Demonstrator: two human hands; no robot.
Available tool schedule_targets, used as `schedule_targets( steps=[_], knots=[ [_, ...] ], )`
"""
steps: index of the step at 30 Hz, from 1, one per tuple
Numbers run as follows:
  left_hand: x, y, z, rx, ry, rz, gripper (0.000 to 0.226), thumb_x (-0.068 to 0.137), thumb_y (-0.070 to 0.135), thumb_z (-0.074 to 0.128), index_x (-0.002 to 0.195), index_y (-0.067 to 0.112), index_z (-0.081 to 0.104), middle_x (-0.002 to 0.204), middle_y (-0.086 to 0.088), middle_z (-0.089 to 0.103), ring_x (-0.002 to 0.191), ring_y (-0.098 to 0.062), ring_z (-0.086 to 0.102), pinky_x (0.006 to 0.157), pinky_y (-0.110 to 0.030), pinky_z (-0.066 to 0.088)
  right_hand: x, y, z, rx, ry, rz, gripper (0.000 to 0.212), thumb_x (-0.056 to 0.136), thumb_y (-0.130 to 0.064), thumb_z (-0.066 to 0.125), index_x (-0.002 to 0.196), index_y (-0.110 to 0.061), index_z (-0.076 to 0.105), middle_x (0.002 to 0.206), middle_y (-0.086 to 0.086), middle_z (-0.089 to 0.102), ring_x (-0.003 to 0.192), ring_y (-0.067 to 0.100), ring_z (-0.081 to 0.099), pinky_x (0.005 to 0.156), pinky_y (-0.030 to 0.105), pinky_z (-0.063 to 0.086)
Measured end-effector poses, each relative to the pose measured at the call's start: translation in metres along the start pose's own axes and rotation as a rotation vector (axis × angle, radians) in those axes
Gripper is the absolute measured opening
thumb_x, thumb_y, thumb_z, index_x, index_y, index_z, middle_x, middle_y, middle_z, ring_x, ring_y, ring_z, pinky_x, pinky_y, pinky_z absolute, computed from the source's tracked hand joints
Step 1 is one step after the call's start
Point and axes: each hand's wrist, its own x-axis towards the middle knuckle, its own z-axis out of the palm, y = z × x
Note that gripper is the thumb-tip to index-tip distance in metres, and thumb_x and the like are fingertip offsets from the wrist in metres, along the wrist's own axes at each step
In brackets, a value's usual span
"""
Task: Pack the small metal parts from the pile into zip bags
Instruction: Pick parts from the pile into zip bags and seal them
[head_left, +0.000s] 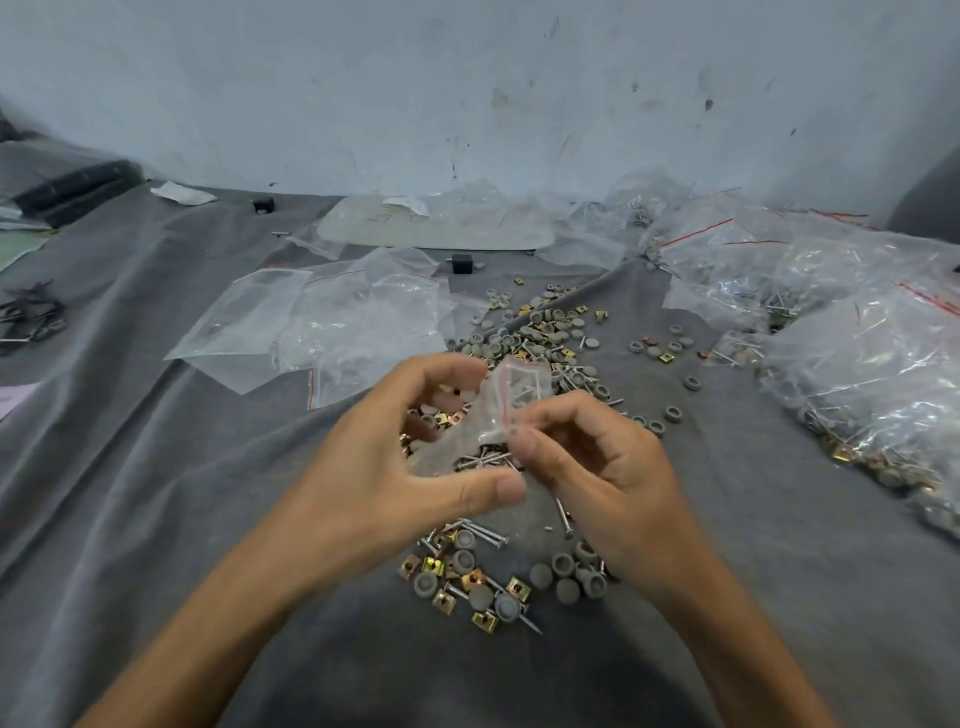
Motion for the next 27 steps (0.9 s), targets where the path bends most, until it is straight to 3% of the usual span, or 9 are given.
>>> schedule_targets(
  steps=[2,3,7,10,12,16,18,23,27],
  knots=[
    [0.0,0.001,-0.005,-0.03,-0.183,-0.053,0.089,0.06,0.079,0.076,0.138,0.05,0.047,0.138,0.024,0.057,0.128,-0.004,0.055,0.103,-0.034,0.046,0.0,-0.004,-0.001,-0.042,-0.058,-0.032,0.011,0.093,-0.031,0.07,0.092,-0.019,0.071,0.089,0.006,0.071,0.072,0.021,0.063,0.061,0.031,0.051],
    [0.0,0.003,-0.005,-0.054,-0.225,-0.053,0.084,0.062,0.079,0.074,0.137,0.05,0.049,0.137,0.023,0.059,0.128,-0.004,0.056,0.105,-0.035,0.046,0.001,-0.007,-0.002,-0.061,-0.092,-0.05,0.011,0.094,-0.029,0.069,0.092,-0.018,0.071,0.087,0.007,0.07,0.07,0.019,0.062,0.06,0.03,0.049],
    [0.002,0.011,0.003,-0.294,-0.037,-0.076,0.043,0.079,0.049,0.077,0.115,0.027,0.068,0.11,0.005,0.076,0.101,-0.014,0.073,0.087,-0.034,0.06,0.002,-0.017,-0.008,-0.047,-0.08,-0.105,0.011,0.098,-0.02,0.066,0.095,-0.009,0.068,0.076,0.002,0.065,0.061,0.018,0.054,0.054,0.029,0.044],
    [0.002,0.013,0.009,-0.416,0.003,-0.054,0.036,0.084,0.035,0.078,0.113,0.016,0.067,0.108,-0.001,0.076,0.099,-0.017,0.073,0.08,-0.022,0.058,0.004,-0.021,-0.011,0.021,0.054,-0.125,0.012,0.096,-0.022,0.067,0.098,-0.01,0.066,0.086,0.013,0.069,0.076,0.03,0.063,0.068,0.037,0.055],
    [0.002,0.012,0.008,-0.4,-0.017,-0.046,0.032,0.089,0.039,0.074,0.113,0.021,0.066,0.108,-0.004,0.075,0.099,-0.019,0.072,0.081,-0.021,0.056,0.006,-0.022,-0.017,0.085,0.11,-0.115,0.013,0.094,-0.027,0.069,0.102,-0.017,0.066,0.089,0.014,0.07,0.08,0.03,0.066,0.073,0.039,0.057],
    [0.001,-0.002,-0.003,-0.043,0.019,-0.053,0.015,0.093,0.046,0.064,0.1,0.035,0.07,0.089,0.012,0.072,0.077,-0.003,0.065,0.067,-0.019,0.052,0.008,-0.026,-0.046,0.127,0.209,-0.095,0.031,0.087,-0.034,0.075,0.114,-0.03,0.06,0.096,0.003,0.076,0.086,0.015,0.071,0.077,0.026,0.058],
    [0.0,-0.01,-0.001,0.211,-0.092,-0.025,0.009,0.094,0.04,0.064,0.098,0.036,0.071,0.084,0.019,0.068,0.074,0.0,0.061,0.064,-0.018,0.046,0.007,-0.029,-0.063,0.05,0.258,-0.106,0.034,0.086,-0.035,0.076,0.115,-0.032,0.06,0.1,0.001,0.077,0.084,0.01,0.07,0.074,0.021,0.056],
    [-0.006,-0.019,0.026,0.674,-0.444,0.116,0.017,0.1,0.035,0.057,0.114,0.035,0.067,0.104,0.02,0.057,0.101,-0.002,0.051,0.087,-0.025,0.044,0.006,-0.022,-0.095,-0.415,0.336,-0.091,0.033,0.094,-0.026,0.073,0.123,-0.032,0.059,0.108,-0.007,0.075,0.086,0.019,0.068,0.075,0.031,0.055],
    [-0.007,-0.019,0.031,0.783,-0.445,0.142,0.028,0.101,0.041,0.051,0.126,0.035,0.064,0.114,0.012,0.058,0.112,-0.012,0.051,0.093,-0.03,0.042,0.003,-0.016,-0.095,-0.657,0.218,-0.014,0.035,0.09,-0.026,0.07,0.122,-0.029,0.057,0.111,-0.016,0.071,0.085,0.001,0.06,0.07,0.01,0.04]
  ],
)
